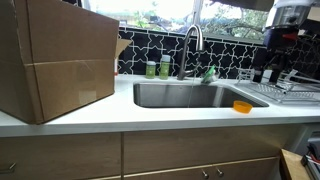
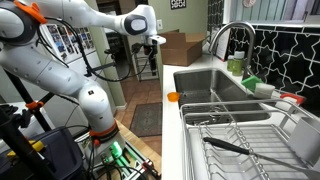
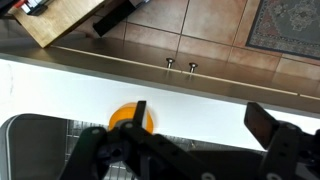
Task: Pick up the orange bowl, pour the water into the sink and put the orange bowl back on the kitchen counter
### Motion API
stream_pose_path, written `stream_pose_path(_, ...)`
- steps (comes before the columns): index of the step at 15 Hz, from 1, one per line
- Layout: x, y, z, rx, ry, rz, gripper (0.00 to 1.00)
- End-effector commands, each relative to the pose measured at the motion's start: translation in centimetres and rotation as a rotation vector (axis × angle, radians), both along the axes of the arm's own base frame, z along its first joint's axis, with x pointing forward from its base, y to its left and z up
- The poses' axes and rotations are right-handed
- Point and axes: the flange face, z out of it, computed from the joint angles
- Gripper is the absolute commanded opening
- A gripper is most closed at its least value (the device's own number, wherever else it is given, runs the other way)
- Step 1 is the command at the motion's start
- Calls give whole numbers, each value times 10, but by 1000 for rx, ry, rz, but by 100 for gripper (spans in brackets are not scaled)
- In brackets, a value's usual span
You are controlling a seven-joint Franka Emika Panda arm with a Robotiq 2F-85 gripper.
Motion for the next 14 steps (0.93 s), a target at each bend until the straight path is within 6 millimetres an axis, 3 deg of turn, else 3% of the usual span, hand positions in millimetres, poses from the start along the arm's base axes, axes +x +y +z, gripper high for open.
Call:
stream_pose_path(1,-6,2,-5,-96,56,47,100)
stream_pose_path(8,-9,-60,-33,-141,110,385,100)
stream_pose_path(14,-17,-110,-71,-27,59,396,100)
